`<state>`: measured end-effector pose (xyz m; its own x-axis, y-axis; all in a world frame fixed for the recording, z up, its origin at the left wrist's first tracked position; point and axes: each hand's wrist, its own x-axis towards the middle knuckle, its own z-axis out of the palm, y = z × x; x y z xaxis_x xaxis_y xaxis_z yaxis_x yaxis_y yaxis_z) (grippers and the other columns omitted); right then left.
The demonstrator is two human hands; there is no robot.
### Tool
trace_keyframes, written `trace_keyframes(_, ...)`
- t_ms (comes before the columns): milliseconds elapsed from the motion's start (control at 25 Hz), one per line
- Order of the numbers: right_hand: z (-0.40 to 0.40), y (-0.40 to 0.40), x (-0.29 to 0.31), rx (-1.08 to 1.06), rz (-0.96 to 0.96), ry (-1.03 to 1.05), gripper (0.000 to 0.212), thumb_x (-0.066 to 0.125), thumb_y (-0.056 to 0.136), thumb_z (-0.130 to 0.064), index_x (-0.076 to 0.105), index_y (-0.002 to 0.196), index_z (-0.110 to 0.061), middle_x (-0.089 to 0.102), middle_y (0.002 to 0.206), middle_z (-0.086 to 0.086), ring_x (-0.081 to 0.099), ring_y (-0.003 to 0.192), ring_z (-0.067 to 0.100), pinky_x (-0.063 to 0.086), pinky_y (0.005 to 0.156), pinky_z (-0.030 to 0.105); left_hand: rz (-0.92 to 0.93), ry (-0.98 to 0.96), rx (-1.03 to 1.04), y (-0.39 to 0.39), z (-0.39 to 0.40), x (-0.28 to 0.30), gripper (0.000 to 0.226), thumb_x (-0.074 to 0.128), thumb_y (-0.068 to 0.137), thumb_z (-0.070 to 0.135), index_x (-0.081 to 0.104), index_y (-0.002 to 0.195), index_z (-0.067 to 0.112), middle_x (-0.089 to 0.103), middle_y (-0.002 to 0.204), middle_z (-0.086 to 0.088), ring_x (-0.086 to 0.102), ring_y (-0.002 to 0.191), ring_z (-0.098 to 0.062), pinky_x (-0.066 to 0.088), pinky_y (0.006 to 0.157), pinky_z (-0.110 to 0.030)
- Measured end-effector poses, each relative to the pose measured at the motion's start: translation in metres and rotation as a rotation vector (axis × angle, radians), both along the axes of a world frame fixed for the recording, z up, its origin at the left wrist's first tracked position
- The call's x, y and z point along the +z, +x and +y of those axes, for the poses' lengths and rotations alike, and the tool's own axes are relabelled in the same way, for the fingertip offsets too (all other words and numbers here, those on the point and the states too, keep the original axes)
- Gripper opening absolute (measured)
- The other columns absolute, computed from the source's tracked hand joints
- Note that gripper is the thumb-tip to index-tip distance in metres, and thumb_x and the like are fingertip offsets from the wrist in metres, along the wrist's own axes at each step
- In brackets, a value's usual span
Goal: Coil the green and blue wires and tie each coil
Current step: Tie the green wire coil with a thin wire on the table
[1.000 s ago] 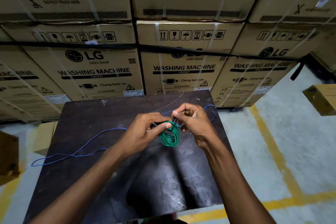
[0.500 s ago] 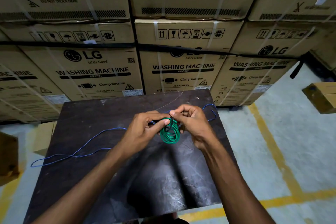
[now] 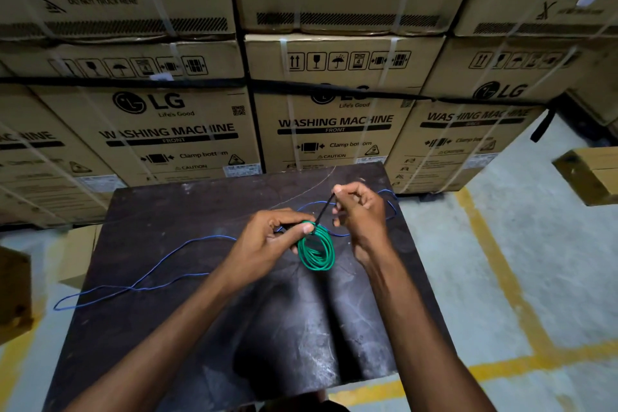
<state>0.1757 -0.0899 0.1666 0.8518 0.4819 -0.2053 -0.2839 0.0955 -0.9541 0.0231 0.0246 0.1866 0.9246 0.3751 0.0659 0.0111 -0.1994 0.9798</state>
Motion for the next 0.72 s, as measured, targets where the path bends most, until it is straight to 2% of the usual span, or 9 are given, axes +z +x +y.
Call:
trace_keyframes(40,-0.002,-0.001,-0.001,0.072,0.168,0.048,0.009,0.069,0.093,-0.021,0.067,0.087,-0.013,0.053,0.06,-0.003,0.049,0.053,0.01,0.038,0.046,0.021,0.002,-0.031,0.011,0.0,0.001,-0.002,0.013,0.069,0.094,0.012,0.079,0.103,0.013,0.077,0.087,0.007,0.066,0.075,-0.002,0.052,0.061,-0.018)
trace_keyframes(120,-0.006,-0.003,-0.006,0.271,0.344,-0.063,0.033,0.065,0.093,-0.046,0.076,0.099,-0.015,0.056,0.068,-0.001,0.052,0.062,0.012,0.037,0.057,0.026,0.003,-0.048,0.024,0.002,0.004,-0.004,0.015,0.069,0.094,0.014,0.079,0.105,0.013,0.079,0.091,0.005,0.068,0.079,-0.004,0.053,0.061,-0.02)
trace_keyframes(200,-0.005,-0.01,-0.01,0.41,0.347,-0.151,0.054,0.068,0.081,-0.067,0.08,0.099,-0.017,0.06,0.082,0.007,0.055,0.076,0.02,0.04,0.065,0.029,0.009,-0.054,0.021,0.004,0.004,-0.005,0.017,0.068,0.095,0.009,0.078,0.109,0.009,0.08,0.097,0.004,0.069,0.082,-0.003,0.054,0.06,-0.02)
trace_keyframes(240,-0.005,-0.012,-0.009,0.433,0.335,-0.153,0.056,0.07,0.078,-0.068,0.08,0.097,-0.017,0.059,0.084,0.008,0.054,0.077,0.021,0.039,0.063,0.028,0.017,-0.064,0.017,0.005,0.004,-0.005,0.017,0.068,0.095,0.008,0.078,0.109,0.008,0.08,0.1,0.002,0.07,0.083,-0.003,0.054,0.06,-0.019)
trace_keyframes(280,-0.005,-0.014,-0.006,0.428,0.31,-0.127,0.05,0.071,0.08,-0.062,0.079,0.094,-0.015,0.056,0.078,0.006,0.051,0.072,0.019,0.036,0.058,0.026,0.023,-0.073,0.015,0.005,0.004,-0.005,0.016,0.068,0.095,0.007,0.078,0.108,0.009,0.08,0.1,0.001,0.069,0.082,-0.003,0.054,0.06,-0.019)
trace_keyframes(360,-0.005,-0.014,0.004,0.356,0.218,-0.056,0.026,0.065,0.095,-0.037,0.073,0.087,-0.013,0.047,0.06,-0.003,0.042,0.056,0.01,0.026,0.048,0.022,0.02,-0.074,0.016,0.006,0.006,-0.008,0.015,0.07,0.093,0.008,0.079,0.103,0.014,0.079,0.091,0.001,0.067,0.077,-0.004,0.053,0.059,-0.019)
trace_keyframes(400,-0.004,-0.014,0.007,0.319,0.147,-0.046,0.023,0.061,0.099,-0.027,0.069,0.081,-0.013,0.045,0.056,-0.005,0.037,0.051,0.008,0.024,0.045,0.02,0.017,-0.073,0.018,0.006,0.006,-0.009,0.014,0.071,0.092,0.011,0.079,0.102,0.017,0.079,0.088,0.002,0.066,0.075,-0.004,0.053,0.059,-0.02)
trace_keyframes(520,0.004,-0.02,0.009,0.185,-0.077,-0.071,0.032,0.059,0.1,-0.009,0.059,0.068,-0.012,0.047,0.05,-0.004,0.038,0.045,0.004,0.029,0.044,0.017,0.004,-0.089,0.038,0.006,0.004,-0.011,0.016,0.072,0.088,0.02,0.08,0.101,0.018,0.08,0.088,-0.001,0.067,0.075,-0.006,0.055,0.059,-0.022)
trace_keyframes(720,0.013,-0.031,0.003,0.065,-0.045,-0.023,0.037,0.056,0.099,0.002,0.052,0.063,-0.005,0.049,0.042,-0.009,0.041,0.04,-0.002,0.035,0.045,0.015,-0.037,-0.074,0.046,0.004,0.001,-0.016,0.018,0.074,0.086,0.018,0.08,0.101,0.011,0.08,0.09,-0.01,0.069,0.076,-0.01,0.056,0.058,-0.024)
